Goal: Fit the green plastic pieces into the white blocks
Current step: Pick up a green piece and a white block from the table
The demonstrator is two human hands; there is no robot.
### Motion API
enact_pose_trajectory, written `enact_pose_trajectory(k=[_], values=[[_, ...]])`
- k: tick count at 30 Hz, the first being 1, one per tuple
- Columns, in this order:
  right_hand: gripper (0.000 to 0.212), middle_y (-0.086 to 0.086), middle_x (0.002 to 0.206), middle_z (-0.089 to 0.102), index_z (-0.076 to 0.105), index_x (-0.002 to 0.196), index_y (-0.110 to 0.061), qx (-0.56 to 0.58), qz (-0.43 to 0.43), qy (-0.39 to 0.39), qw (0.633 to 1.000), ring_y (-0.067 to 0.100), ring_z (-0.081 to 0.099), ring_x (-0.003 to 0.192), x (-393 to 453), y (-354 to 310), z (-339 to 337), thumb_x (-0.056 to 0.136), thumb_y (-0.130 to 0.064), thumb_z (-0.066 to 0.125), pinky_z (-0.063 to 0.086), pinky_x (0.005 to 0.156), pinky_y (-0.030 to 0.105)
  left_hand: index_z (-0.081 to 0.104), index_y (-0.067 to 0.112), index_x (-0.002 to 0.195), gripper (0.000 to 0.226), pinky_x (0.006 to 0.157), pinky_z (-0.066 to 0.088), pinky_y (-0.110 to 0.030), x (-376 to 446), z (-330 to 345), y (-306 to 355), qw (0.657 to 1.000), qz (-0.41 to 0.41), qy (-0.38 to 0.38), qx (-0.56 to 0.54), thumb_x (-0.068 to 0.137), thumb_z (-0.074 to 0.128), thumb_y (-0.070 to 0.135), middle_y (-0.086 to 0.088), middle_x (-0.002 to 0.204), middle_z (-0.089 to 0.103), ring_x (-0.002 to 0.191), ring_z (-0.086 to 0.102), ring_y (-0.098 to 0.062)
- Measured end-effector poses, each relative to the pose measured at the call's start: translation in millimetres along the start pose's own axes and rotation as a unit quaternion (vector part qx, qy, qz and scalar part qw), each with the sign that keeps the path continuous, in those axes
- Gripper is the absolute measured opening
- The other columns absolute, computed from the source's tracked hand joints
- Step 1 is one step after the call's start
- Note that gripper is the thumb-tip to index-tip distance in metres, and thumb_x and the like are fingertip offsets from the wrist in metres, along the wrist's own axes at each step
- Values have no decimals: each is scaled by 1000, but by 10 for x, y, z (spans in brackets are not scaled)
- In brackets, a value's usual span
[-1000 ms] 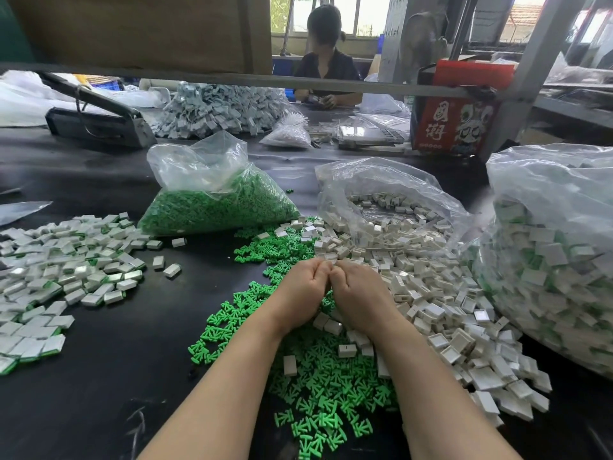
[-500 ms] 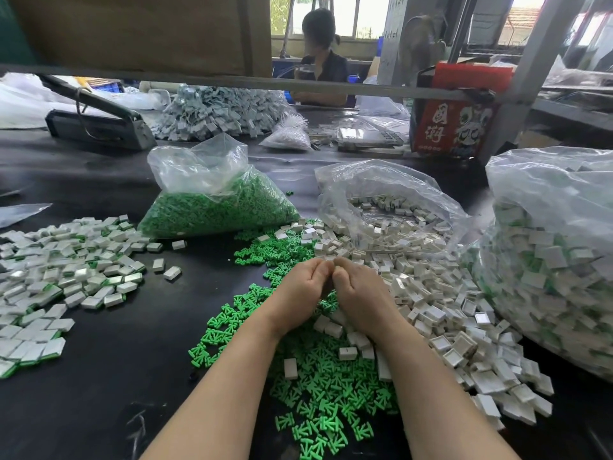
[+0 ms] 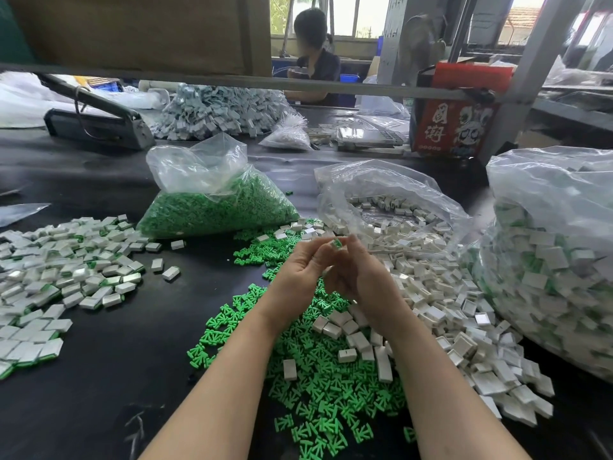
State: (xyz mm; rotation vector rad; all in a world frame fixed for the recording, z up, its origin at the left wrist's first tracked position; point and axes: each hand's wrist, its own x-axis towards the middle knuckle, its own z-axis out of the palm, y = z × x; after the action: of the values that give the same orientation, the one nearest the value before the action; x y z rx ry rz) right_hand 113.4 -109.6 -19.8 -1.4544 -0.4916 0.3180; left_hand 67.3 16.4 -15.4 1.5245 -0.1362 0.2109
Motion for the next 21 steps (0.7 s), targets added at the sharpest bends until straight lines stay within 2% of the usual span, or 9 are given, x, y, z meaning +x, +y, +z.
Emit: enact_pose_trajectory(k=[2,3,6,8,10,13,16,18,21], values=[[67,8,69,60,64,99,4,21,15,-15,1000,24,44,66,-3,3,3,98,-57,36,33,63,37,68,51,105,25,76,48,-17,3,-1,1,1000,6,-7,23,97,49,37,-12,115,60,89,61,-7],[69,8,70,60,61,101,8,23,17,-15,999,24,43,66,-4,4,2,97,-57,37,31,62,37,69,50,107,26,78,47,-19,10,-3,2,999,9,-7,31,99,49,34,-13,111,58,85,58,-6],[66,9,73,61,63,104,6,41,19,-9,999,24,44,66,-2,-10,-17,95,-56,40,30,61,35,68,28,114,19,76,49,-26,46,-4,-4,996,42,36,65,98,57,26,-4,97,65,83,59,-11],[56,7,71,61,70,105,-9,48,19,-10,999,21,46,65,-11,-32,-17,94,-55,41,30,59,32,69,20,105,14,68,51,-26,57,-1,15,991,68,70,89,93,63,23,4,84,68,80,62,-16],[57,13,73,62,69,110,-8,51,16,-9,999,22,46,66,-18,-47,-5,93,-55,43,30,59,32,71,20,95,11,63,51,-27,57,13,38,989,76,90,93,87,64,24,8,74,67,73,62,-15],[61,34,96,62,64,116,0,54,8,-2,999,28,48,79,-24,-54,9,95,-54,45,34,70,39,69,19,86,8,53,49,-23,42,35,61,991,70,98,60,85,63,15,9,63,65,60,61,-8],[49,41,115,56,67,117,-10,57,6,-10,998,31,50,93,-41,-75,19,96,-49,46,34,81,44,67,15,83,16,48,47,-19,35,66,76,993,61,97,27,88,59,2,6,54,64,48,58,-5],[45,36,105,60,67,118,-14,58,-1,-21,998,26,54,83,-38,-72,15,93,-47,49,40,74,35,68,19,76,16,45,46,-19,43,87,91,993,44,109,-7,82,60,6,4,52,62,44,56,-7],[39,9,77,62,70,109,-18,61,-8,-36,997,7,54,62,-34,-60,27,91,-46,51,38,57,17,67,24,65,14,43,42,-22,75,112,90,991,20,133,-24,73,61,15,1,52,58,42,49,-11]])
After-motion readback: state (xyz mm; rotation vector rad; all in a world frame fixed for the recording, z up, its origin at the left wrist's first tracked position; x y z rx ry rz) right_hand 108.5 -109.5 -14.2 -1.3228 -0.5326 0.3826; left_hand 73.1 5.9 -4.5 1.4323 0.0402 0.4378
